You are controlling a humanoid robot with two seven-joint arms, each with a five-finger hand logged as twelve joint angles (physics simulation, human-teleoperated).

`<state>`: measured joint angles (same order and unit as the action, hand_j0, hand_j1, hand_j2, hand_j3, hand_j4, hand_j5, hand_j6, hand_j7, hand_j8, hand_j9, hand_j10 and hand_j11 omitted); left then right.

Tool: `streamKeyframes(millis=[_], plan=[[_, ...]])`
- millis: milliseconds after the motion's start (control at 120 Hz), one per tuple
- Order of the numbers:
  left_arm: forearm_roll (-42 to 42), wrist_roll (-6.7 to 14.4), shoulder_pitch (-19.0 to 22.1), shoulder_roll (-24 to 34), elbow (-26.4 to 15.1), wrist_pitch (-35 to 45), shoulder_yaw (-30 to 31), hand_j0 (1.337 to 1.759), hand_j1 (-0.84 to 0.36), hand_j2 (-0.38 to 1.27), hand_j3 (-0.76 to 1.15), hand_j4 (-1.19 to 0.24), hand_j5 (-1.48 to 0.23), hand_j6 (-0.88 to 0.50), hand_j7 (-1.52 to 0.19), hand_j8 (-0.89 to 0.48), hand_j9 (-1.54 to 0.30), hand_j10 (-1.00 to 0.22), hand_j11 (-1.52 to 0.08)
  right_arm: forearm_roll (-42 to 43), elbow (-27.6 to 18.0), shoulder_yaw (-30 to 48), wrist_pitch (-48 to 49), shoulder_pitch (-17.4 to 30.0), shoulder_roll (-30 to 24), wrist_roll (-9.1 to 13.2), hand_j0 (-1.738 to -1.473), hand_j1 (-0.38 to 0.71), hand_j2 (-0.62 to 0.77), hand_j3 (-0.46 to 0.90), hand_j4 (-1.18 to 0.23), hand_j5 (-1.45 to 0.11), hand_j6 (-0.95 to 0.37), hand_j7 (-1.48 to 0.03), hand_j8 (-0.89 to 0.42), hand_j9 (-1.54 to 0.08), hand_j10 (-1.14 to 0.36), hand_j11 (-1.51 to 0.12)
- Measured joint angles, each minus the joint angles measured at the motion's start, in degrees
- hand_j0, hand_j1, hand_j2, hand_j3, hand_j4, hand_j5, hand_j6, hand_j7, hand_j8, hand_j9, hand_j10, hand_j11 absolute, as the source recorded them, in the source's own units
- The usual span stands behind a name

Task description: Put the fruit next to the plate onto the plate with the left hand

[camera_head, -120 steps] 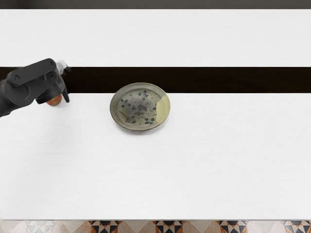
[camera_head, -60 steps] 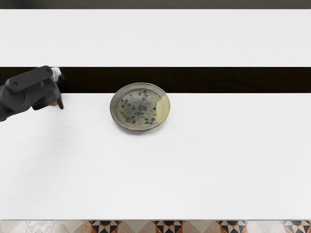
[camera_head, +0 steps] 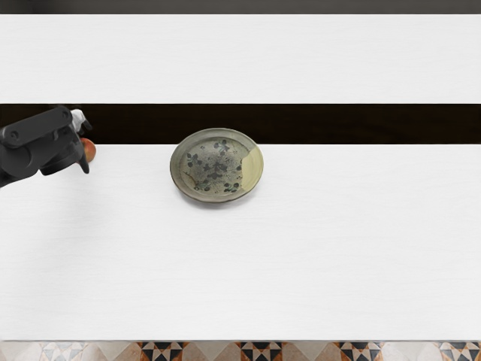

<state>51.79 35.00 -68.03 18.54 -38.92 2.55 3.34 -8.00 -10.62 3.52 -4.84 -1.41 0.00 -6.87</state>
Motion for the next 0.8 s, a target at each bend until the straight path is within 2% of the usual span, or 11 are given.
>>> streamKeyframes(millis=[92, 308, 525, 675, 692, 800], plan=[[0.08, 0.00, -0.08, -0.04, -0.01, 0.05, 0.00, 1.658, -0.04, 0.07, 0.00, -0.33, -0.42, -0.33, -0.42, -0.33, -0.42, -0.33, -0.42, 0.00, -0.01, 0.00, 0.00, 0.00, 0.00, 0.01, -1.658, -0.31, -0.01, 0.00, -0.04, -0.05, -0.04, -0.05, -0.04, -0.05, -0.03, -0.05], [0.16, 0.00, 0.06, -0.18, -0.08, 0.12, 0.00, 1.657, -0.24, 0.12, 0.00, -0.51, -0.66, -0.51, -0.66, -0.51, -0.66, -0.51, -0.66, 0.00, 0.01, 0.00, 0.00, 0.00, 0.00, -0.01, -1.658, -0.31, -0.01, 0.00, -0.04, -0.05, -0.04, -0.05, -0.04, -0.05, -0.03, -0.05], [0.25, 0.03, 0.13, -0.35, -0.72, 0.79, 0.01, 1.654, -0.30, 0.22, 0.00, -0.63, -0.84, -0.42, -0.84, -0.42, -0.84, -0.62, -0.84, 0.00, 0.03, 0.01, 0.01, 0.00, 0.00, -0.01, -1.658, -0.31, -0.01, 0.00, -0.04, -0.05, -0.04, -0.05, -0.04, -0.05, -0.03, -0.05], [0.28, 0.04, 0.23, -0.39, -0.91, 0.80, 0.01, 1.648, -0.37, 0.30, 0.00, -0.71, -0.99, -0.31, -0.98, -0.32, -0.98, -0.52, -0.99, 0.00, 0.04, 0.01, 0.01, 0.00, 0.00, 0.01, -1.658, -0.31, -0.01, 0.00, -0.04, -0.05, -0.04, -0.05, -0.04, -0.05, -0.03, -0.05], [0.30, 0.04, 0.25, -0.43, -0.91, 0.81, 0.02, 1.648, -0.38, 0.37, -0.02, -0.70, -1.00, -0.30, -0.99, -0.31, -1.00, -0.51, -1.01, 0.00, 0.05, 0.01, 0.01, 0.00, 0.00, 0.01, -1.658, -0.31, -0.01, 0.00, -0.04, -0.05, -0.04, -0.05, -0.03, -0.05, -0.03, -0.05], [0.12, 0.01, 0.24, -0.44, -0.93, 0.81, 0.06, 1.654, -0.37, 0.32, 0.02, -0.68, -1.08, -0.26, -1.05, -0.26, -1.07, -0.47, -1.09, 0.00, 0.05, 0.01, 0.01, 0.00, 0.00, 0.02, -1.658, -0.31, -0.01, 0.00, -0.03, -0.05, -0.04, -0.05, -0.03, -0.05, -0.03, -0.05]])
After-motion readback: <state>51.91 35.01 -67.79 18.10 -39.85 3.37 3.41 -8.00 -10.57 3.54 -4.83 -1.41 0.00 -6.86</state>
